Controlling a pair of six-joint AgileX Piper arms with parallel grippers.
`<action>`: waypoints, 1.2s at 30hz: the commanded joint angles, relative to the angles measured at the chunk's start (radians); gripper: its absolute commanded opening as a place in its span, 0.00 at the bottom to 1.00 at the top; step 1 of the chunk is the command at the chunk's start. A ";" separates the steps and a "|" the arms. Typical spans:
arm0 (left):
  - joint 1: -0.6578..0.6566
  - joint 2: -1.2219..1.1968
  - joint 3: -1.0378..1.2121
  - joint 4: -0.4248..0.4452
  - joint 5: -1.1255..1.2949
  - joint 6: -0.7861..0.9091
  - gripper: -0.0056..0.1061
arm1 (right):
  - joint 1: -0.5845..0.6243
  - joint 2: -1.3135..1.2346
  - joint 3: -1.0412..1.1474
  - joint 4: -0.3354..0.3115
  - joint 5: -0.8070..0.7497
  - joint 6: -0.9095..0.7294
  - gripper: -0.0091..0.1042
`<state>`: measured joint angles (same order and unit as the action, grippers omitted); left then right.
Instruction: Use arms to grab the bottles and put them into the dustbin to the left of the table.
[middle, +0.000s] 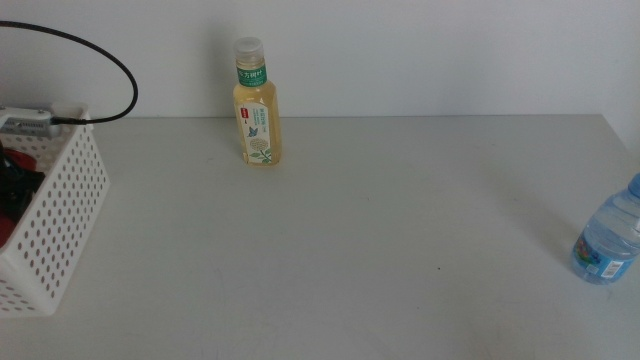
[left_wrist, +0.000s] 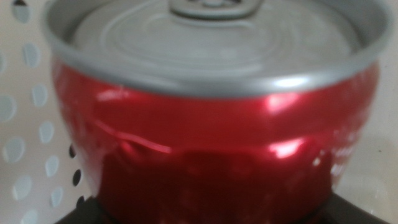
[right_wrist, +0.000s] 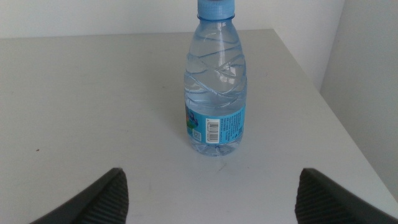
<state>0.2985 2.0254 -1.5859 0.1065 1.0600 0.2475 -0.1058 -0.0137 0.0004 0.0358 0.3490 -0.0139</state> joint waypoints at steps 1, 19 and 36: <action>0.003 -0.060 -0.033 0.015 -0.022 -0.014 0.36 | -0.003 -0.021 -0.025 -0.010 -0.078 -0.012 0.74; -0.013 -0.126 -0.224 -0.016 0.193 -0.080 0.76 | -0.003 -0.021 -0.025 -0.010 -0.078 -0.012 0.74; -0.349 -0.409 -0.347 -0.055 0.197 -0.159 0.76 | -0.003 -0.021 -0.025 -0.010 -0.078 -0.012 0.74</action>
<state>-0.0117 1.6918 -1.9073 0.0499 1.2512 0.1078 -0.1058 -0.0137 0.0004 0.0348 0.3490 -0.0139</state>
